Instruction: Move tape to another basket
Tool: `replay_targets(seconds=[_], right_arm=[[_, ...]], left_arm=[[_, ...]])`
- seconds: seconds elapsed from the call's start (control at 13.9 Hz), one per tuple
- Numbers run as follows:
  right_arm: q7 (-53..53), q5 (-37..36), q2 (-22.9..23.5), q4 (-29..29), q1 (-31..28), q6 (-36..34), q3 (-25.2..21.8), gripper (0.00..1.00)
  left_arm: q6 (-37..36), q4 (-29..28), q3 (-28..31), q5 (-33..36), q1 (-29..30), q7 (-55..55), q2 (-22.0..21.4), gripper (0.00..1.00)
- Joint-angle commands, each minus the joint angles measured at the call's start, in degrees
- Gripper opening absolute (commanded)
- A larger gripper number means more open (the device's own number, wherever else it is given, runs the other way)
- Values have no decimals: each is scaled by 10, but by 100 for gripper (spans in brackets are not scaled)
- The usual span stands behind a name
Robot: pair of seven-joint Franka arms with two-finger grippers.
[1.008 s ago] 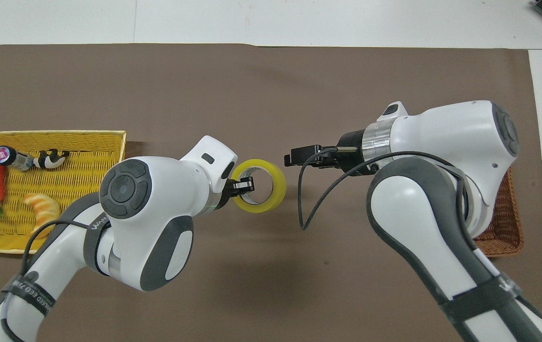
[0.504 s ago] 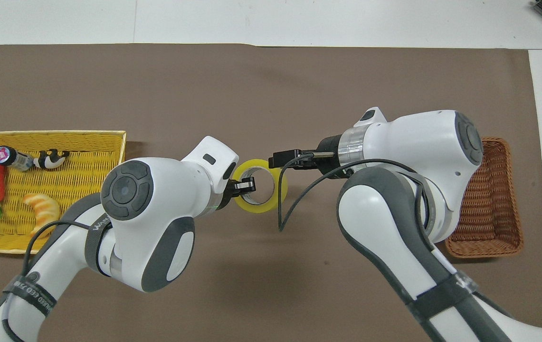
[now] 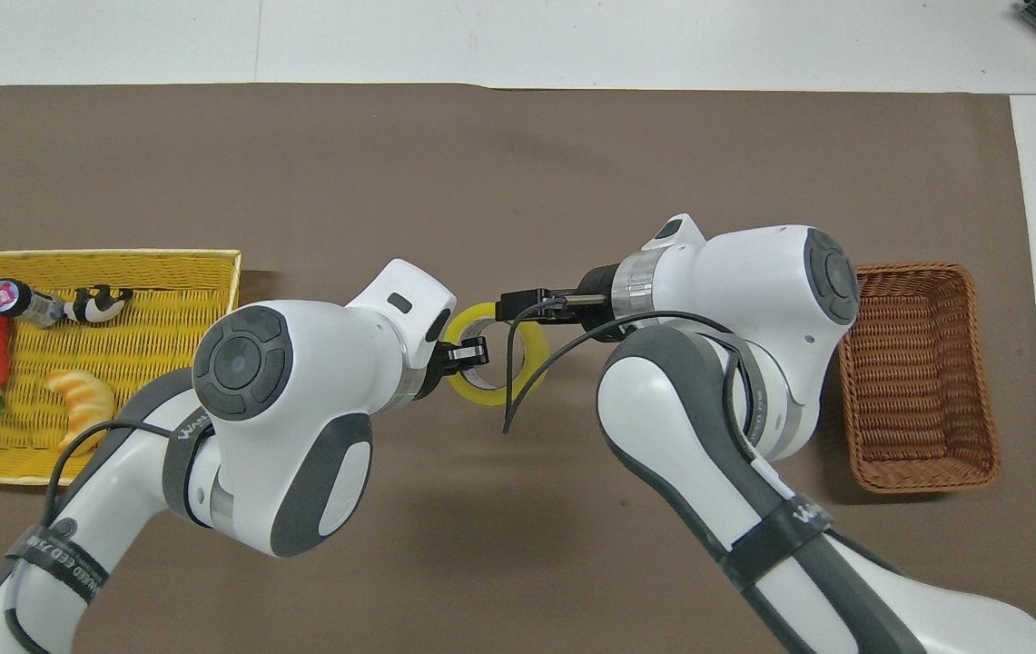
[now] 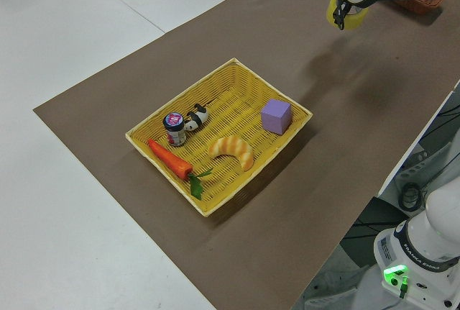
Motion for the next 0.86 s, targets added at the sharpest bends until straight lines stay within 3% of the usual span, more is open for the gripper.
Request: replay_targets(seconds=[0.0, 0.14, 0.22, 0.36, 0.43, 0.72, 0.79], right_arm=[[11, 10, 0, 0, 8, 14, -1, 100], [9, 8, 1, -1, 8, 14, -1, 100], [10, 8, 1, -1, 9, 13, -1, 81], [19, 8, 1, -1, 8, 10, 0, 22], [26, 8, 1, -1, 8, 8, 0, 0], [36, 8, 4, 5, 7, 5, 0, 0], [36, 8, 5, 6, 7, 5, 0, 0]], left_arm=[[11, 25, 9, -10, -10, -6, 10, 0], [17, 39, 9, -10, -6, -6, 20, 0], [17, 45, 9, -10, -5, -6, 25, 0], [18, 55, 9, -11, -1, -6, 31, 0], [18, 62, 9, -11, 0, -6, 34, 0], [17, 71, 9, -11, 0, -6, 38, 0], [16, 73, 9, -11, 1, -6, 38, 12]])
